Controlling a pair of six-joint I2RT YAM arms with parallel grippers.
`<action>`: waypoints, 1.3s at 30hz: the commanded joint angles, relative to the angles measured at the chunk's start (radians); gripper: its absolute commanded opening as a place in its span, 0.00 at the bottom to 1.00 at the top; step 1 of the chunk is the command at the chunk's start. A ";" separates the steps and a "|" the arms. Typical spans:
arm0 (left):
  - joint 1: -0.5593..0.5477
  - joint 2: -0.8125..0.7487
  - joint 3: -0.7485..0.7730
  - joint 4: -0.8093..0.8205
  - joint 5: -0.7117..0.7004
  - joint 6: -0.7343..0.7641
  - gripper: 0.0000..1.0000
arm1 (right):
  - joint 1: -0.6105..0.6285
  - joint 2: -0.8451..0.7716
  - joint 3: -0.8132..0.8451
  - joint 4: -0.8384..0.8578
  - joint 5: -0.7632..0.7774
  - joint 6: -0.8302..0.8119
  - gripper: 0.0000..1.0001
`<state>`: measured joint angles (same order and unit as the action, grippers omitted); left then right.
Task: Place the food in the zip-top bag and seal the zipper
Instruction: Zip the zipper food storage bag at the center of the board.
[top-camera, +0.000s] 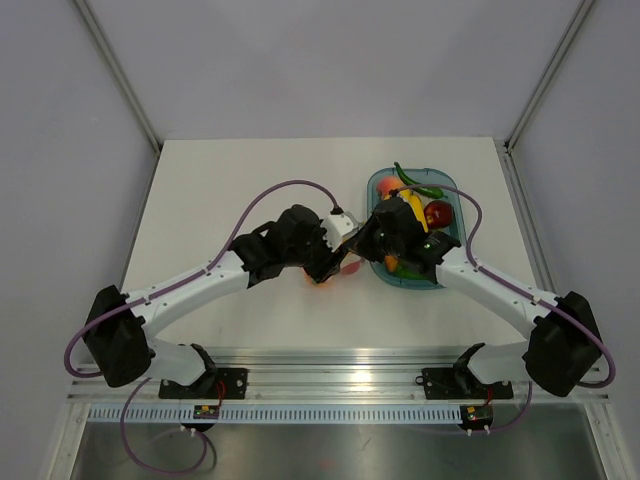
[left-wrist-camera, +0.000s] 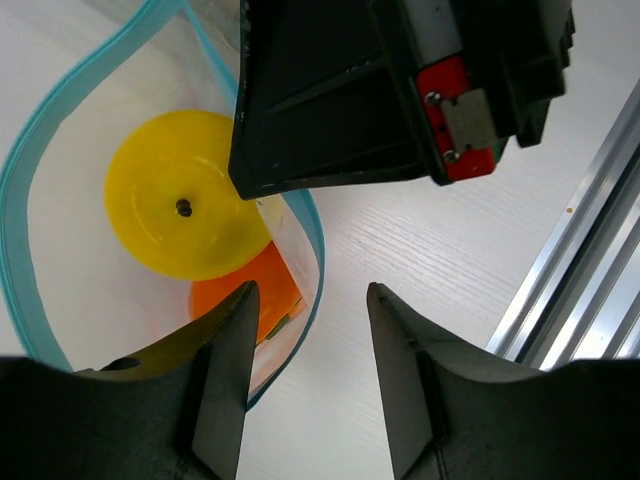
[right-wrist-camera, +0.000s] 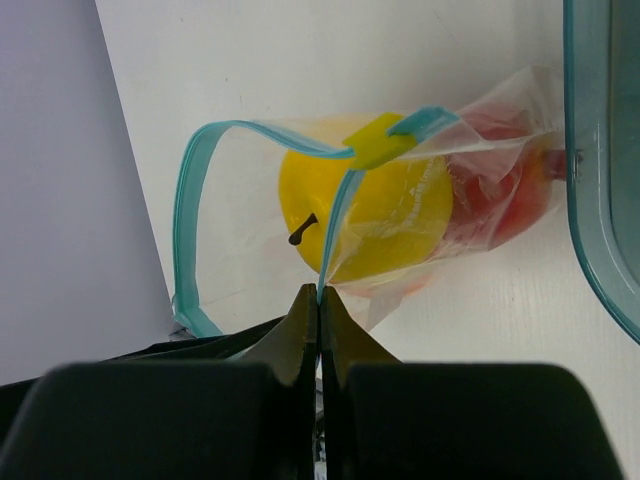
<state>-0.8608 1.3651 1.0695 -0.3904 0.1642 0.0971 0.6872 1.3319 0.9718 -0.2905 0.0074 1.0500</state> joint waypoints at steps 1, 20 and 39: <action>-0.003 -0.012 0.004 0.108 0.001 0.027 0.50 | 0.003 -0.040 0.031 -0.006 0.019 -0.015 0.00; 0.008 -0.052 -0.060 0.139 0.093 0.102 0.00 | -0.040 -0.246 0.094 -0.131 0.057 -0.583 0.73; 0.045 -0.215 -0.226 0.212 0.123 0.207 0.00 | -0.072 -0.482 -0.246 0.146 -0.148 -1.154 0.62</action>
<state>-0.8204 1.1664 0.8505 -0.2359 0.2535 0.2840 0.6189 0.8692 0.7166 -0.2005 -0.0696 -0.0257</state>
